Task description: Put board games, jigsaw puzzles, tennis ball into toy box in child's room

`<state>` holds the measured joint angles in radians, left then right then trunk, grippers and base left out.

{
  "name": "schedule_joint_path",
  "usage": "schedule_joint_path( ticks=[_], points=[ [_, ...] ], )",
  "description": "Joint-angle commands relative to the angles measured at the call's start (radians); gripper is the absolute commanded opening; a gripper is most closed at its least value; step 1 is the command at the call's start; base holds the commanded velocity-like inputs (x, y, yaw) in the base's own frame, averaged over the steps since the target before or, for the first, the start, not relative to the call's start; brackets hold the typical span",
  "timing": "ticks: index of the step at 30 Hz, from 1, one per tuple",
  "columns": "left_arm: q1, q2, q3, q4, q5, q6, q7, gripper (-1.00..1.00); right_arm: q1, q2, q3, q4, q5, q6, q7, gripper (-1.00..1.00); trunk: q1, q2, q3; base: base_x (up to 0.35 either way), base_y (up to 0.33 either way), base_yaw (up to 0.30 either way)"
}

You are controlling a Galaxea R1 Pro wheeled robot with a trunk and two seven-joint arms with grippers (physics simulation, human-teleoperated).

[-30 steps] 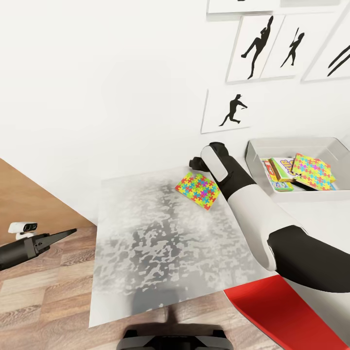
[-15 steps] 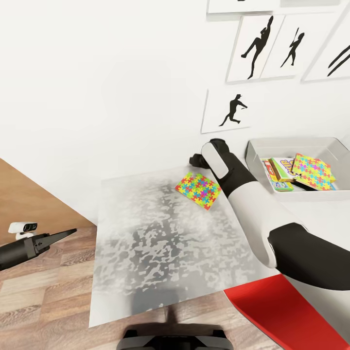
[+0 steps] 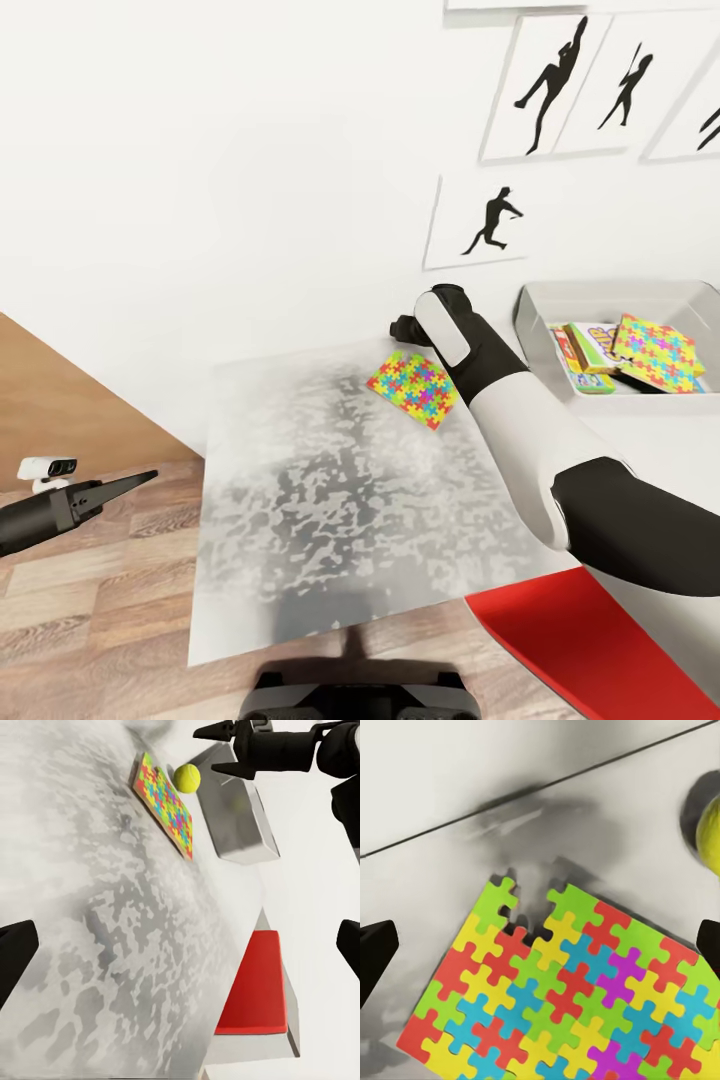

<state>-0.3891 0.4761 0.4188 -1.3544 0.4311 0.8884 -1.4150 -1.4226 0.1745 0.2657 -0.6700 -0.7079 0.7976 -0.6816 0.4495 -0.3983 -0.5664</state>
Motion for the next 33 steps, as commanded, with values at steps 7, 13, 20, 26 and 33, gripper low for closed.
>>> schedule_joint_path(
  ticks=[7,13,20,26,33],
  points=[
    [-0.001,0.000,0.000,0.000,0.001,0.010,-0.004,1.00,-0.001,0.000,0.002,-0.001,-0.008,0.002,-0.010,1.00,0.000,-0.002,-0.012,0.000,0.000,0.103],
    [-0.001,0.001,0.000,0.000,0.001,0.010,-0.004,1.00,-0.001,0.000,0.001,-0.001,-0.008,0.002,-0.010,1.00,0.000,-0.002,-0.018,0.000,0.000,0.072],
    [-0.001,0.001,0.000,0.000,0.001,0.010,-0.004,1.00,-0.002,0.000,0.003,-0.004,-0.007,0.002,-0.010,1.00,0.000,-0.002,-0.019,0.000,0.000,0.011],
    [-0.001,0.001,0.000,0.000,0.001,0.010,-0.004,1.00,-0.003,0.000,0.003,-0.005,-0.007,0.003,-0.017,1.00,0.000,-0.002,-0.019,0.000,0.000,0.001],
    [-0.001,0.001,0.000,0.000,0.001,0.010,-0.004,1.00,-0.003,0.000,0.000,-0.005,0.050,0.004,-0.029,1.00,0.000,-0.002,-0.019,0.000,0.000,0.000]
  ],
)
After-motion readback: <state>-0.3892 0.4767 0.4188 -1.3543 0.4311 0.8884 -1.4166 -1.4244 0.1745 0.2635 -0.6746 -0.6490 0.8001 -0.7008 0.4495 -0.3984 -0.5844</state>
